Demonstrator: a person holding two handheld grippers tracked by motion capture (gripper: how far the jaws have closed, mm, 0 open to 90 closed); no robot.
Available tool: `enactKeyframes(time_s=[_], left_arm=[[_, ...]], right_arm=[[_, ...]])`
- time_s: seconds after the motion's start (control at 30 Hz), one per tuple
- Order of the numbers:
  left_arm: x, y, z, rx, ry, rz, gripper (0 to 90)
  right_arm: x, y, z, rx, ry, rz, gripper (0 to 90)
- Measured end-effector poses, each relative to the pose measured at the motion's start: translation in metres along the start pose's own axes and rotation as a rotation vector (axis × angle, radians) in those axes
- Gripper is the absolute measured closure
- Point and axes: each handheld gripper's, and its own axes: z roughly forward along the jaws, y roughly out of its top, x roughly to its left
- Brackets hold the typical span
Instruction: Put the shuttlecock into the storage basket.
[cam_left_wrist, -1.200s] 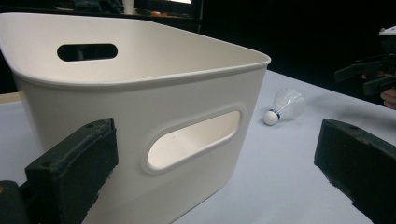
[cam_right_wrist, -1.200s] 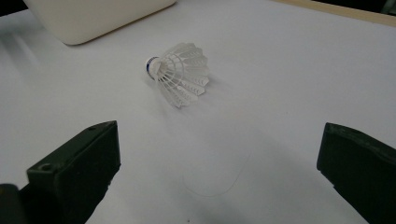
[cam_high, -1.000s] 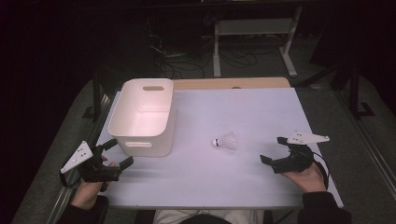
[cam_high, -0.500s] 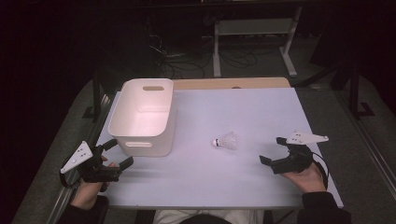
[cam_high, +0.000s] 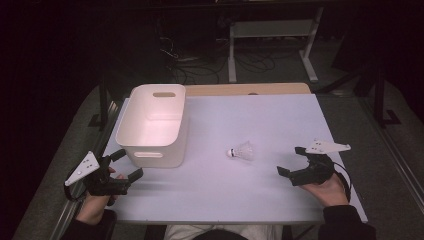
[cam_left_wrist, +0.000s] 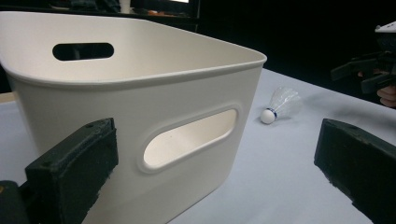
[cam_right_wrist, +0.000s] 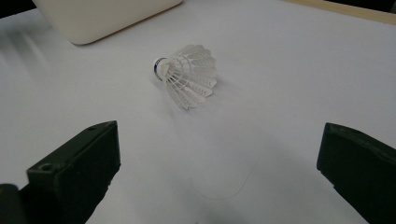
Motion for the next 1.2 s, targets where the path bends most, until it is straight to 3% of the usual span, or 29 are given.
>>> enactKeyframes(time_s=[0.4, 1.2], left_arm=[[0.000, 0.000, 0.000, 0.002, 0.005, -0.001, 0.0], [0.000, 0.000, 0.000, 0.005, 0.008, 0.001, 0.0]], right_arm=[[0.008, 0.021, 0.002, -0.031, 0.045, -0.011, 0.0], [0.017, 0.035, 0.016, 0.034, 0.083, -0.062, 0.0]])
